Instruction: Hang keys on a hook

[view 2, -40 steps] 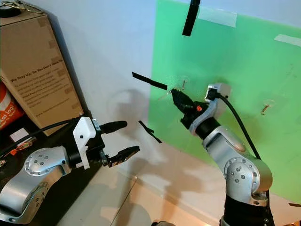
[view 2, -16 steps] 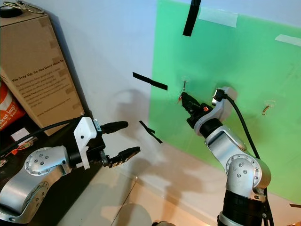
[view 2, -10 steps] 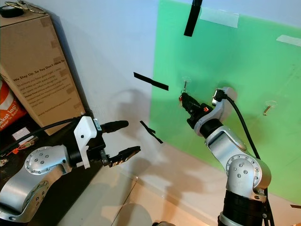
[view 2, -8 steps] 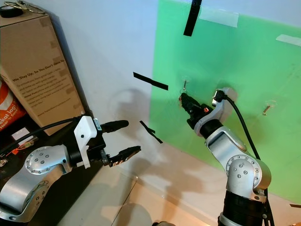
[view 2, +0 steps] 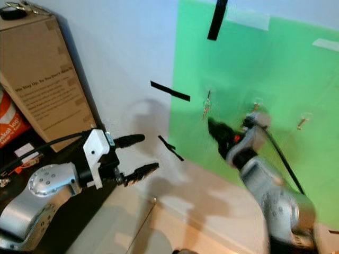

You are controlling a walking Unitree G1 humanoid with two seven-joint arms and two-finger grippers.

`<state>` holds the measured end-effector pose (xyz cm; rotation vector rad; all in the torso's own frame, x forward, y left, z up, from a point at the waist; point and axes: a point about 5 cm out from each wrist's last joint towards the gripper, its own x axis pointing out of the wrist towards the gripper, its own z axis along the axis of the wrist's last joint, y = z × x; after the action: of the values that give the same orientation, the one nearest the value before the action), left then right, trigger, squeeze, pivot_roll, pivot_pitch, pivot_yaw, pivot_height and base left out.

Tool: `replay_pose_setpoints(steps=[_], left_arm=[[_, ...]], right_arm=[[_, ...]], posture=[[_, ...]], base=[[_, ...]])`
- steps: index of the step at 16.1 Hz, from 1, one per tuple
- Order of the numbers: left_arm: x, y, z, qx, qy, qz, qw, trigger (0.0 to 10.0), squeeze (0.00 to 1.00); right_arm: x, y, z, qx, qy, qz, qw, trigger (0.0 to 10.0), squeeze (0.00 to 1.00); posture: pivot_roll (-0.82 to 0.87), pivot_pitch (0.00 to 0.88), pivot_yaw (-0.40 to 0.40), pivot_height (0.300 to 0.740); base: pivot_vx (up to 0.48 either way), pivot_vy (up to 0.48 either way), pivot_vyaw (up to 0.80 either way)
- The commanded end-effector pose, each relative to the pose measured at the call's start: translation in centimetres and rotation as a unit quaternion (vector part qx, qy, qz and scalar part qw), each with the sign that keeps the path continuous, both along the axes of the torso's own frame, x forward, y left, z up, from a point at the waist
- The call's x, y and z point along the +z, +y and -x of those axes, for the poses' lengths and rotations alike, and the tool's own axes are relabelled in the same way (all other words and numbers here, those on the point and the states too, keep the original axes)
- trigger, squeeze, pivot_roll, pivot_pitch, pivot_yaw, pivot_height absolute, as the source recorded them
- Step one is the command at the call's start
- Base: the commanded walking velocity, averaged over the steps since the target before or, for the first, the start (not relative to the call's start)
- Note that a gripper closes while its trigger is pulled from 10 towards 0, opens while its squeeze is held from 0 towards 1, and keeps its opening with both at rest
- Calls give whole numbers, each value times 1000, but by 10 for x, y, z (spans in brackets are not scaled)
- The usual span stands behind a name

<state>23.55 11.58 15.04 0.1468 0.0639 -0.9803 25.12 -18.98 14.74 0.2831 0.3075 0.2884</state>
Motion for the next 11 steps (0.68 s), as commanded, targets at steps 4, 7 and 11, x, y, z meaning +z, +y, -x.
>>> replay_pose_setpoints(steps=[4,7,11], left_arm=[[-31,24,-1,233,-3,-32,972,10000,0],[-44,37,3,325,4,-38,945,10000,0],[-58,38,4,360,-19,-55,931,10000,0]], right_arm=[[-11,26,9,72,-74,85,991,10000,1000],[-24,29,8,51,-66,87,993,10000,1000],[-37,39,6,65,-55,68,994,10000,1000]], posture=[[-56,0,1,740],[-33,0,-30,740],[-18,0,-52,740]], base=[[0,0,398],[0,0,750],[0,0,794]])
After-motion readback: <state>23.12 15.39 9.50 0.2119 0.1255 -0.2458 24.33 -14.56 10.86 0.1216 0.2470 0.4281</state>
